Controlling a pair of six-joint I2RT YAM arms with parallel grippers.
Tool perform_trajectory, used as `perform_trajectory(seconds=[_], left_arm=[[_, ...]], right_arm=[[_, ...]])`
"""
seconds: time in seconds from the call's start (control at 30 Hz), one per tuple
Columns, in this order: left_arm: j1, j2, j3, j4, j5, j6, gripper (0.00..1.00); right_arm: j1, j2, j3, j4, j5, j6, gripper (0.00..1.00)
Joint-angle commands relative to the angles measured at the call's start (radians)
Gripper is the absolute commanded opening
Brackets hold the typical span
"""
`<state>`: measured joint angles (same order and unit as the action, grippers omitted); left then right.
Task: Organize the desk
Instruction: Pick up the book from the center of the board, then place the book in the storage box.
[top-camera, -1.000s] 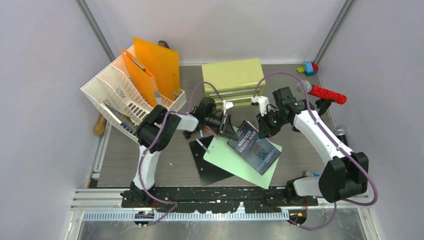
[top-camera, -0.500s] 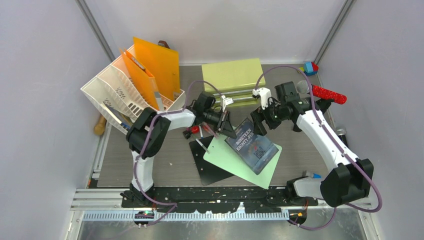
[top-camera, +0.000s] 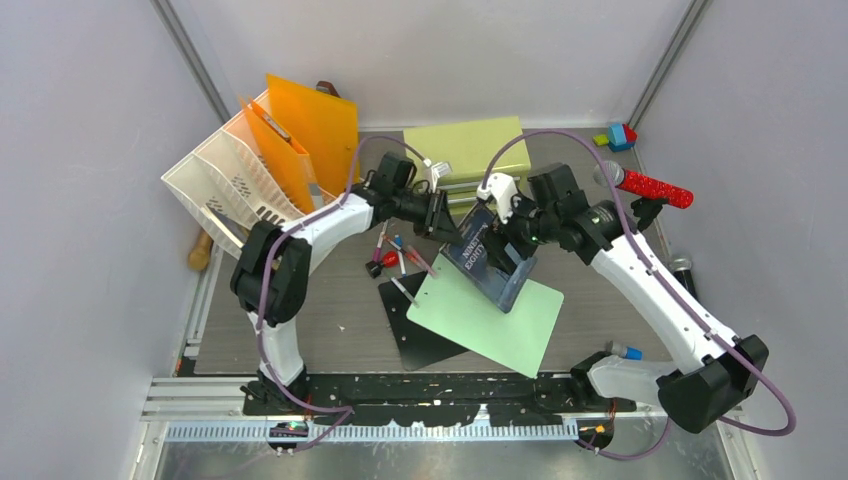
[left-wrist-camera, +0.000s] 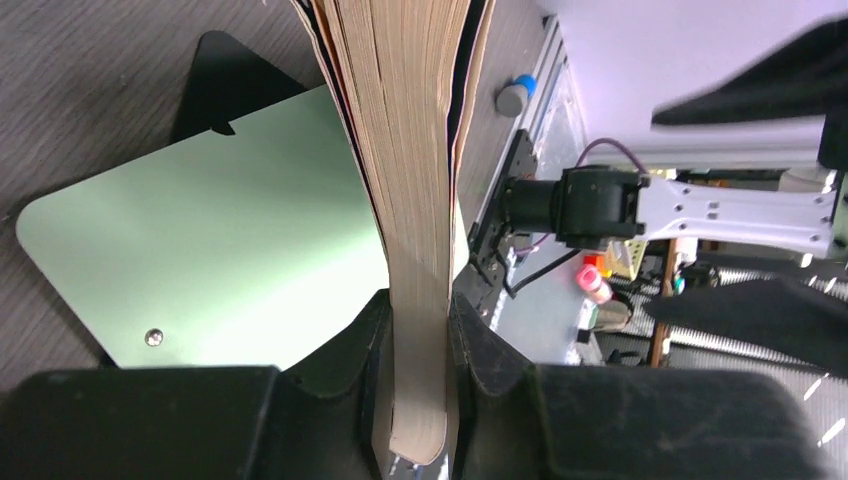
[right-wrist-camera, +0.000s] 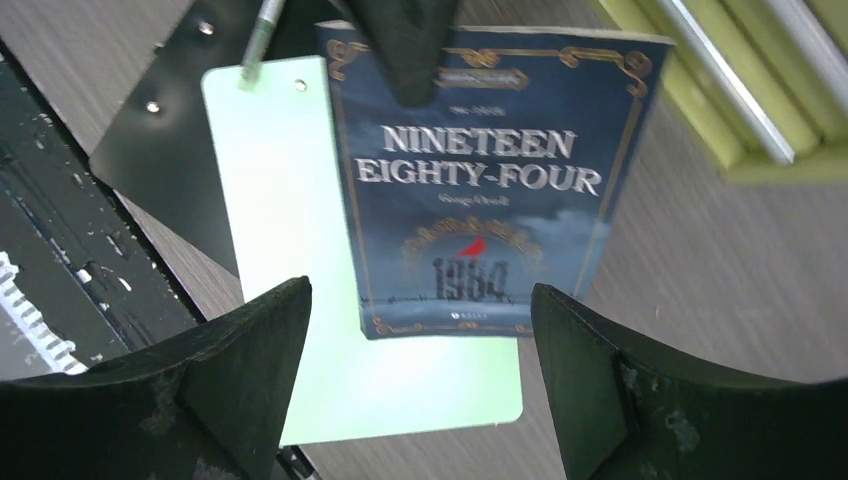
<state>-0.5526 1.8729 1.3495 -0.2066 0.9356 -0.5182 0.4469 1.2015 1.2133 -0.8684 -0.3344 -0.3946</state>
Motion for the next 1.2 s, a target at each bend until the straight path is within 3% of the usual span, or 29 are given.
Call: perform_trajectory(seconds=[0.0, 0.27, 0.53, 0.87, 1.0, 1.17], left_arm=[[0.040, -0.122, 0.107, -0.004, 0.062, -0.115, 0.00], [0.129, -0.158, 0.110, 0.183, 0.070, -0.432, 0.00], [0.149, -0.177, 0.078, 0.331, 0.071, -0.634, 0.00], [0.149, -0.187, 0.043, 0.420, 0.100, -0.743, 0.00], [0.150, -0.204, 0.018, 0.427, 0.116, -0.746, 0.00], [0.150, -0.230, -0.008, 0.429, 0.145, -0.734, 0.00]], right_arm=[[0.078, -0.002, 0.107, 0.054, 0.069, -0.047, 0.87], [0.214, 0.086, 0.192, 0.031, 0.164, -0.057, 0.87], [0.304, 0.098, 0.147, 0.109, 0.373, -0.052, 0.87], [0.412, 0.110, -0.057, 0.394, 0.865, -0.236, 0.86], [0.424, 0.135, -0.084, 0.484, 0.971, -0.276, 0.77], [0.426, 0.154, -0.076, 0.533, 1.029, -0.299, 0.51]])
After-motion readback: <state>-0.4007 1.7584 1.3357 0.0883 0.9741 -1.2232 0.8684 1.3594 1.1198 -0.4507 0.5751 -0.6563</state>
